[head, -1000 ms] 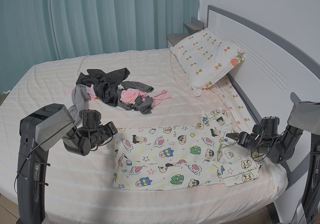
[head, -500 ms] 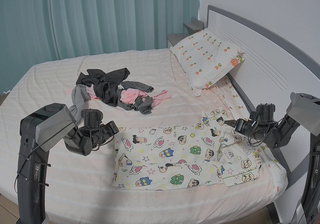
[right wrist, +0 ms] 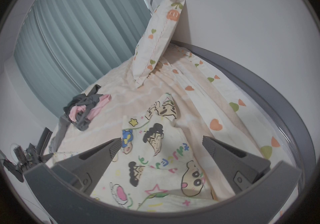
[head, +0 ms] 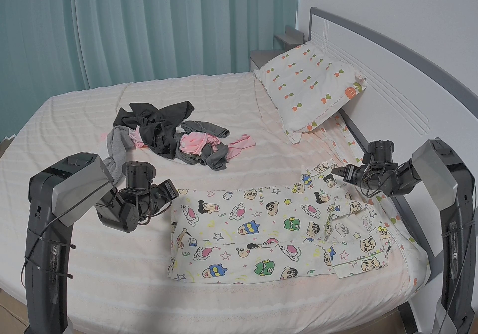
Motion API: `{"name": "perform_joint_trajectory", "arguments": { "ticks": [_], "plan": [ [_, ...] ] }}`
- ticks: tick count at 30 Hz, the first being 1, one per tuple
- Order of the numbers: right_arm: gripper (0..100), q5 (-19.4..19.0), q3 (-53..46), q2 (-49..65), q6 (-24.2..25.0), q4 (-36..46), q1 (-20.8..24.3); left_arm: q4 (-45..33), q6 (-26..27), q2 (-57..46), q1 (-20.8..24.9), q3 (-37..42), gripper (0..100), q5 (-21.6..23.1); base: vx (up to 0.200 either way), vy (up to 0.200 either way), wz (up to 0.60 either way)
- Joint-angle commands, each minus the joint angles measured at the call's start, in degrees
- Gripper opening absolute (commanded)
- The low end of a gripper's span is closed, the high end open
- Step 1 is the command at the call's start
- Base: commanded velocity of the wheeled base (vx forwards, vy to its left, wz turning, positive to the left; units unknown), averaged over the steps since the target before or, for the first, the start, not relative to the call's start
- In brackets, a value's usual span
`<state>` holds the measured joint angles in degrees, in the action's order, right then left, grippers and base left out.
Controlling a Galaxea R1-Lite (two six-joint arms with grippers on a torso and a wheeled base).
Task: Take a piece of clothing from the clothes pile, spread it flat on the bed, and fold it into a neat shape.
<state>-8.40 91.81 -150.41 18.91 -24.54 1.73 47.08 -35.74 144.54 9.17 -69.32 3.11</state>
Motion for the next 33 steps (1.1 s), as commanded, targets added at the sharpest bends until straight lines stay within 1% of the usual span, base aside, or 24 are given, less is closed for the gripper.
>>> {"name": "perform_joint_trajectory", "arguments": {
  "ticks": [1,9,19,20,25,33],
  "plan": [
    [100,0.40,6.89,-6.48,-1.68,2.83,-0.15,0.29,-0.12,-0.84,0.68,1.29,0,-0.38,0.000,0.000,0.00],
    [100,-0.21,13.13,-8.41,-1.86,3.36,0.03,0.29,-0.12,-0.58,0.68,1.20,0,-0.38,0.000,0.000,0.00],
    [100,-0.30,16.83,-11.05,-1.94,5.73,1.26,0.29,-0.12,-0.58,0.68,1.29,0,-0.38,0.000,0.000,0.00],
    [0,-0.57,17.00,-11.40,-2.03,5.91,1.70,0.38,-0.12,-0.58,0.68,1.29,0,-0.38,0.000,0.000,0.00],
    [0,-1.36,17.35,-11.49,-2.03,6.79,1.61,0.38,-0.12,-0.49,0.68,1.29,0,-0.38,0.000,0.000,0.00],
    [0,-1.36,17.26,-9.73,-0.63,4.85,-0.15,0.29,-0.03,-0.84,0.85,1.38,0,-0.82,0.000,0.000,0.00]
  ]
}}
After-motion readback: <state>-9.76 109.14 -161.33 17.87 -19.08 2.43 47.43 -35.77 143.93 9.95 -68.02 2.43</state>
